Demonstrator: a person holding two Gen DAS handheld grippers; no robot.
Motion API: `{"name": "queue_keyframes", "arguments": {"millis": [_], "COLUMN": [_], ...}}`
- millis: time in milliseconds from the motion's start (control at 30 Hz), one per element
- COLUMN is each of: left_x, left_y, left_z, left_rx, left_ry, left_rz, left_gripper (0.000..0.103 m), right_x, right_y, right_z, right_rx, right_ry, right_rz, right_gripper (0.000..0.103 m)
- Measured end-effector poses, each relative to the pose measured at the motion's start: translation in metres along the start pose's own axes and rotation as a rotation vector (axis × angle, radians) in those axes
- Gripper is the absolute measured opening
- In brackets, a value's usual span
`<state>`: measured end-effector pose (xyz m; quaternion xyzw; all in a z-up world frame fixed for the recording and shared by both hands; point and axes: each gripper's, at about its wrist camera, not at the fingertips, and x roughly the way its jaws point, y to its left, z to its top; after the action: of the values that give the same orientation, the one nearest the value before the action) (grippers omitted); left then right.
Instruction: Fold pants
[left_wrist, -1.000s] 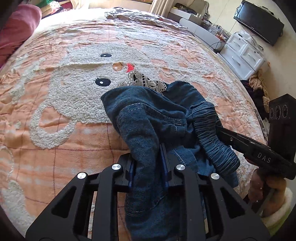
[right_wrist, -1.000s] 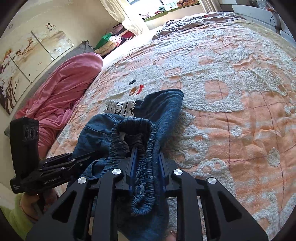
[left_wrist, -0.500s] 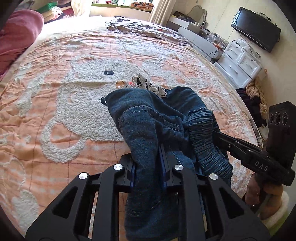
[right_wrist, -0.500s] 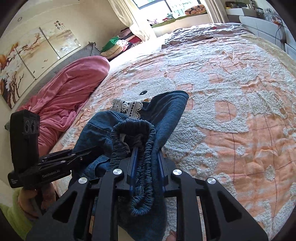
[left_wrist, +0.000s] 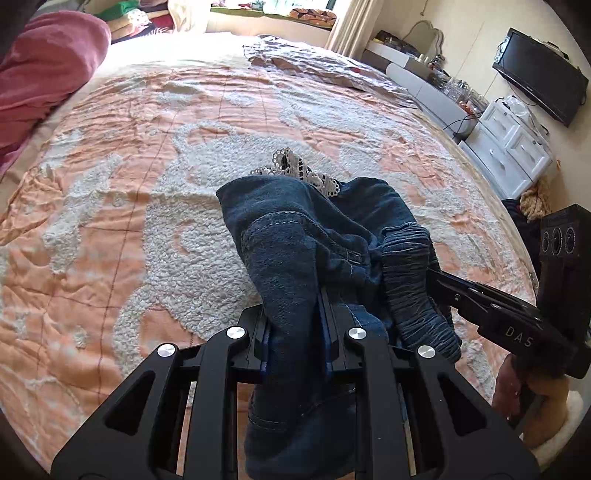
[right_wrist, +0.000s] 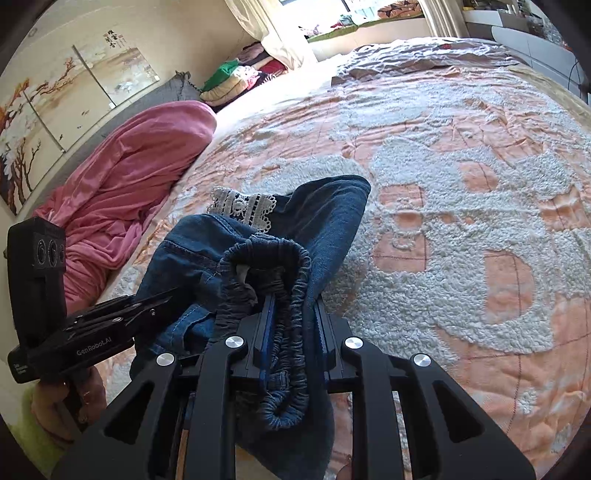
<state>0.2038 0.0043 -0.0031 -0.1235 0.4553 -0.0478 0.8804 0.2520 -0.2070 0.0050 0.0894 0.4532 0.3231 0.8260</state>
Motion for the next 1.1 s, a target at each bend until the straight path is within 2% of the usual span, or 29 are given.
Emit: {"name": "queue_keyframes", "arguments": {"millis": [67, 167, 200, 300, 467, 633, 733, 833, 900, 1100], "left_x": [0.011, 0.018, 0.019, 0.024, 0.028, 0.027, 0.024, 0.016, 0.008, -0.024], "left_y": [0.008, 0.013, 0.014, 0.020, 0.025, 0.030, 0.031, 0.034, 0.034, 0.038], "left_z": [-0.006, -0.014, -0.016, -0.018, -0.019, -0.019, -0.019, -0.020, -0.022, -0.028], "left_rx": [-0.010, -0.004, -0.002, -0.007, -0.007, -0.011, -0.005, 0.002, 0.011, 0.007], "left_ry": [0.018, 0.015, 0.014, 0.022, 0.016, 0.018, 0.023, 0.025, 0.019, -0.033], "left_rz": [0.015, 0.035, 0.043, 0.048, 0.067, 0.068, 0.067, 0.062, 0.065, 0.070], "left_gripper": [0.014, 0.023, 0.028, 0.035, 0.050, 0.062, 0.071, 0.081, 0.094, 0.093], "right_x": [0.014, 0.021, 0.021, 0.021, 0.021, 0.018, 0.005, -0.015, -0.028, -0.042], "right_y": [-0.005, -0.014, -0.016, -0.024, -0.027, -0.023, -0.020, -0.012, -0.006, 0.023], "right_z": [-0.003, -0.008, -0.010, -0.013, -0.017, -0.016, -0.018, -0.020, -0.023, -0.036], "right_rx": [0.013, 0.039, 0.046, 0.062, 0.058, 0.046, 0.032, -0.001, -0.032, -0.179], "right_ry": [0.031, 0.035, 0.035, 0.036, 0.035, 0.035, 0.001, -0.057, -0.095, -0.114], "right_rz": [-0.026, -0.027, -0.028, -0.044, -0.062, -0.100, -0.115, -0.132, -0.139, -0.148], "right_gripper": [0.018, 0.020, 0.023, 0.034, 0.040, 0.054, 0.063, 0.066, 0.071, 0.071]}}
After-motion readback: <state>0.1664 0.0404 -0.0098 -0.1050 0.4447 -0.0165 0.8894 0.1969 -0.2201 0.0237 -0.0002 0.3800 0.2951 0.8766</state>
